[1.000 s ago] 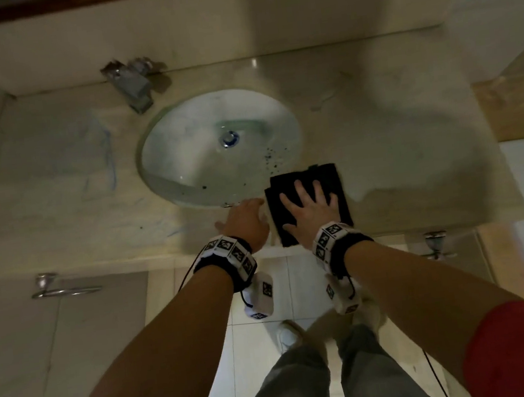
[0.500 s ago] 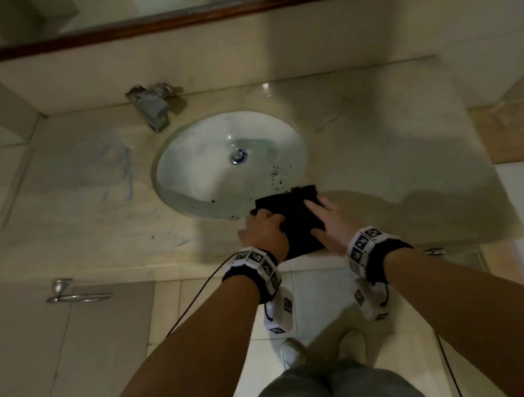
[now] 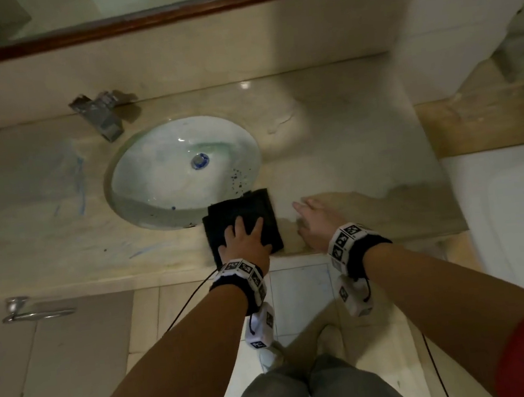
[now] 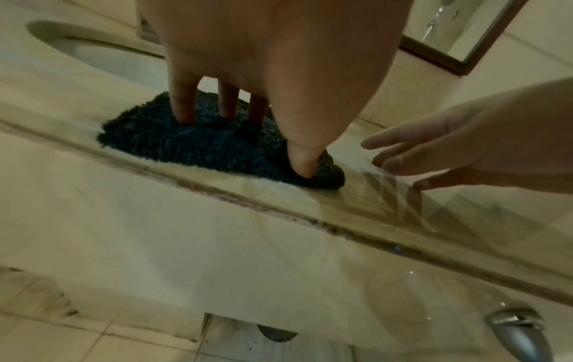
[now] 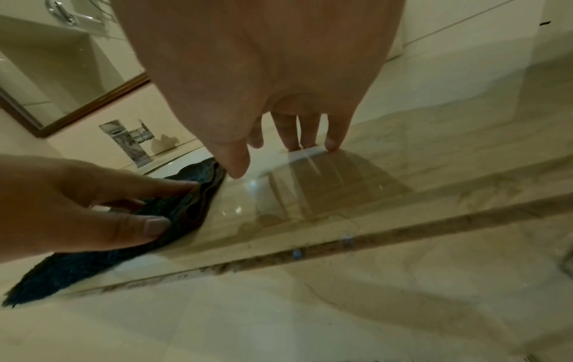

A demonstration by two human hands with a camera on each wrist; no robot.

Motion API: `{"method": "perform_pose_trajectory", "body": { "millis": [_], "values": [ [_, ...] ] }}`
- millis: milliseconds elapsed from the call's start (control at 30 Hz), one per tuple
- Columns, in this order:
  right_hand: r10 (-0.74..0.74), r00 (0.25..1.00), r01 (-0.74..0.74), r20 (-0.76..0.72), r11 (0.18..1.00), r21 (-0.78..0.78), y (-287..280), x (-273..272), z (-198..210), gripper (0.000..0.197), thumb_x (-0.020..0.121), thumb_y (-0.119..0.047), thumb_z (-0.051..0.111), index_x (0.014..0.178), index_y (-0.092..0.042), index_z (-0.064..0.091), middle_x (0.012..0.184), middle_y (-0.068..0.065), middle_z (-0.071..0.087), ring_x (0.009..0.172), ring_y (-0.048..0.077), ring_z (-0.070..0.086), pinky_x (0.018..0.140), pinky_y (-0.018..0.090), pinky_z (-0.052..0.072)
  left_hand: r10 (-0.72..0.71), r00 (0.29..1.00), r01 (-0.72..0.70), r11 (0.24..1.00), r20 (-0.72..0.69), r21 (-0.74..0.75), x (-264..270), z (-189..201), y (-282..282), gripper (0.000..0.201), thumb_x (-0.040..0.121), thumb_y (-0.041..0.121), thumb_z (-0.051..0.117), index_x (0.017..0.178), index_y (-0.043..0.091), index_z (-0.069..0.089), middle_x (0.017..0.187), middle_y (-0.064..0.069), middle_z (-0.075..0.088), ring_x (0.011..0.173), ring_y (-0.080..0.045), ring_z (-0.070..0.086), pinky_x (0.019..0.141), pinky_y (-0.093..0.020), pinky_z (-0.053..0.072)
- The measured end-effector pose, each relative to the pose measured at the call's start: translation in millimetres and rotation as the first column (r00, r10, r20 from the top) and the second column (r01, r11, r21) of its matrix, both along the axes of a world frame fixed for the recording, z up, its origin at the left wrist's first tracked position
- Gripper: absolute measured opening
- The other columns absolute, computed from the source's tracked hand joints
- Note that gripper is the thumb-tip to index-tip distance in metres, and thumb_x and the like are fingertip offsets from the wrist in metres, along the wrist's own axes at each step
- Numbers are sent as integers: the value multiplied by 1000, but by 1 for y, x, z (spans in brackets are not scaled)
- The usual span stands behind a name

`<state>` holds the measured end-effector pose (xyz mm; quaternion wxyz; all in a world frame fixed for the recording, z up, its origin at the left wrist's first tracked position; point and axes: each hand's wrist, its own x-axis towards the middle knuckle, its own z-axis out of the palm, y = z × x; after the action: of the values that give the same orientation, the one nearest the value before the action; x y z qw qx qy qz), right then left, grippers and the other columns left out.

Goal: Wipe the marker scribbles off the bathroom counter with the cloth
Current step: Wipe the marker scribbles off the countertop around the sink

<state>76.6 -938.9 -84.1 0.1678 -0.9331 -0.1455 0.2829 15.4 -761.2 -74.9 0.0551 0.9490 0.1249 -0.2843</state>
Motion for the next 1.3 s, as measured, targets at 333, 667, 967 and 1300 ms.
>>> {"method": "perform_pose_trajectory", "body": {
  "millis": [333,667,967,1300],
  "values": [
    [-58,998,55,-14,989,-140,22,-19,1,70,95,-44,46,153,-31,10,163,6,-3,149,31,-3,120,47,10,-46,999,45,999,-16,-25,-6,-3,22,71,96,49,46,151,43,2,162,1,-11,148,-30,-1,112,-54,28],
    [-98,993,83,-69,977,-194,104,-44,12,70,95,-48,46,152,-38,8,163,3,-4,147,40,-5,119,53,10,-110,994,110,993,4,-34,-28,-9,103,72,96,48,47,151,42,2,162,0,-13,148,-30,-4,114,-53,25],
    [-195,976,159,-97,942,-294,183,-59,3,77,91,-64,40,152,-40,0,160,8,-22,144,44,-18,117,59,0,-141,988,144,989,59,-38,-49,-15,189,63,99,49,36,152,40,4,162,-1,-12,148,-29,-5,116,-53,19],
    [-319,947,296,-44,916,-272,195,-72,-4,96,81,-70,50,151,-41,-8,158,4,-28,143,37,-27,116,58,-7,-155,980,151,988,125,36,-65,-32,274,57,101,46,27,153,35,6,162,0,-6,149,-27,1,117,-46,22]
  ]
}}
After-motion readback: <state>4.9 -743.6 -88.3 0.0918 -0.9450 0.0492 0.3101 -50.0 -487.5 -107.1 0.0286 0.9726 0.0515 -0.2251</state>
